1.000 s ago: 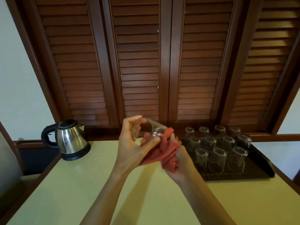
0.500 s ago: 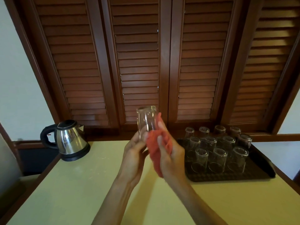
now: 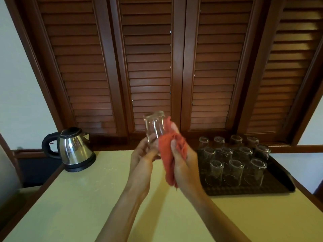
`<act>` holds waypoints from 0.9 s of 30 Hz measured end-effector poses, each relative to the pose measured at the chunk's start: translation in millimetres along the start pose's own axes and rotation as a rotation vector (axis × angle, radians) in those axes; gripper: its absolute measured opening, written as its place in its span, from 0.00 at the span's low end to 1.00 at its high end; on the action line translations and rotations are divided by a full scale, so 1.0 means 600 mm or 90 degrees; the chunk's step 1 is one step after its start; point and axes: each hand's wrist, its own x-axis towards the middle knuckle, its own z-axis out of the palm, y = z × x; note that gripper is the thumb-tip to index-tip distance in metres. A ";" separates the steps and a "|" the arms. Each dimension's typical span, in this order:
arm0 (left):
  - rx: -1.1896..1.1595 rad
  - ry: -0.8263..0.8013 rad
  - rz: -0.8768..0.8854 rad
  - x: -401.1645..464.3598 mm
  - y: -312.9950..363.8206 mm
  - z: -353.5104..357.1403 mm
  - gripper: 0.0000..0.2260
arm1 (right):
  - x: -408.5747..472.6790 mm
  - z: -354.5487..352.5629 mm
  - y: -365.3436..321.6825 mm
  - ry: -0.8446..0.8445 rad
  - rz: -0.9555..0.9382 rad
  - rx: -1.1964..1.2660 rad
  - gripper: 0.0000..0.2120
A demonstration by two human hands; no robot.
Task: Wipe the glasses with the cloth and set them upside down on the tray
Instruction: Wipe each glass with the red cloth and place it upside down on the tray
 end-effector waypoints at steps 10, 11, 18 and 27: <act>-0.169 0.010 -0.214 -0.001 0.020 0.013 0.17 | -0.050 0.031 0.021 0.208 -0.146 -0.118 0.19; -0.195 0.000 -0.248 -0.005 0.022 0.015 0.17 | -0.046 0.034 0.021 0.166 -0.142 -0.157 0.21; -0.169 -0.010 -0.246 0.003 0.030 -0.009 0.16 | -0.036 -0.037 0.069 -0.122 -0.274 -0.498 0.23; -0.120 -0.048 -0.168 0.024 -0.009 -0.007 0.22 | -0.032 -0.035 -0.010 -0.224 0.205 0.007 0.21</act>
